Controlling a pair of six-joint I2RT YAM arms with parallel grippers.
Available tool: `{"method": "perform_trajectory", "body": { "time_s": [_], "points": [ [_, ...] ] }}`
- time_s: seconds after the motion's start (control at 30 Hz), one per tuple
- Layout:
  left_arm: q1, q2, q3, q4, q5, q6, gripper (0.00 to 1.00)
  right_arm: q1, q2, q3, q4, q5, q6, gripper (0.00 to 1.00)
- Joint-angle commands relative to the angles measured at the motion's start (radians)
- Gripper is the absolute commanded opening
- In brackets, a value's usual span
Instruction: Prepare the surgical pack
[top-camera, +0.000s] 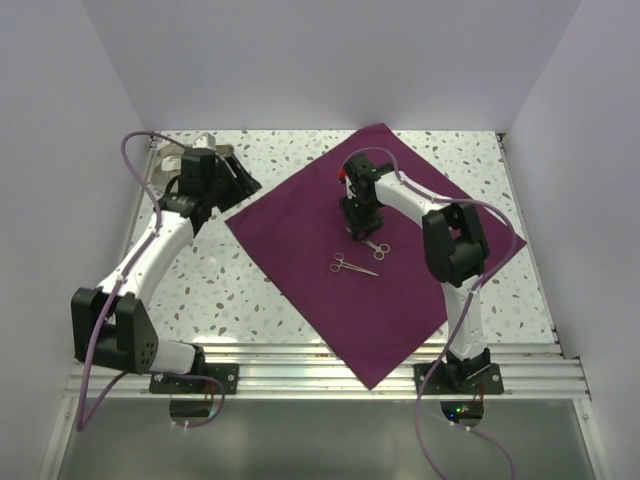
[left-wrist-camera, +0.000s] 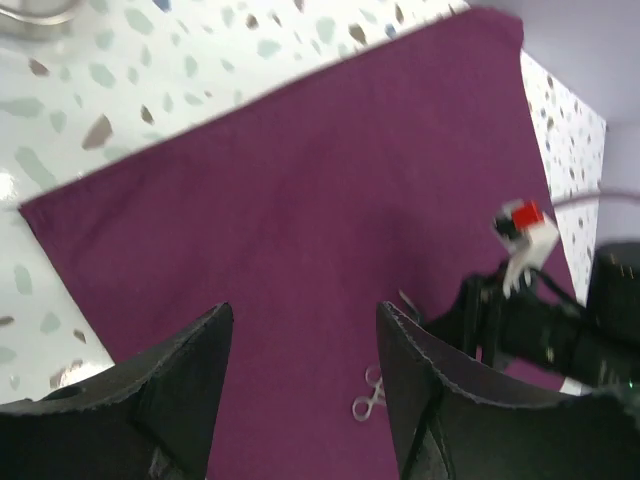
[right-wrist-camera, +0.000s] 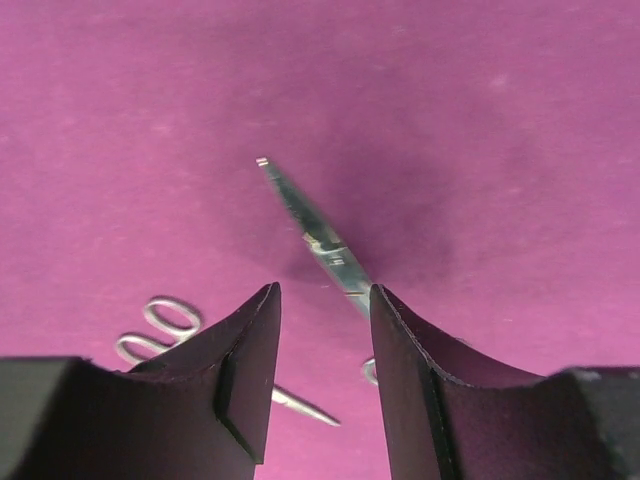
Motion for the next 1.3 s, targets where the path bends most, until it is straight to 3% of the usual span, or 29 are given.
{"method": "perform_trajectory", "body": {
  "time_s": [0.0, 0.23, 0.67, 0.9, 1.13, 1.27],
  "points": [
    [-0.054, -0.143, -0.088, -0.059, 0.012, 0.093, 0.63, -0.006, -0.027, 0.006, -0.003, 0.078, -0.038, 0.45],
    [-0.059, -0.223, -0.165, -0.123, 0.021, 0.116, 0.63, -0.004, -0.003, 0.017, -0.012, 0.06, -0.047, 0.45],
    [-0.071, -0.103, -0.096, -0.069, 0.129, 0.136, 0.62, -0.004, 0.048, -0.012, 0.008, 0.049, -0.038, 0.38],
    [-0.071, -0.089, -0.093, -0.063, 0.165, 0.136, 0.62, -0.004, 0.011, -0.018, 0.026, 0.062, -0.035, 0.22],
    [-0.103, -0.011, -0.071, -0.02, 0.317, 0.169, 0.63, -0.006, -0.058, 0.032, -0.017, 0.118, -0.012, 0.0],
    [-0.132, 0.043, -0.097, 0.068, 0.458, 0.144, 0.67, -0.007, -0.087, 0.069, -0.053, 0.064, 0.007, 0.0]
  ]
}}
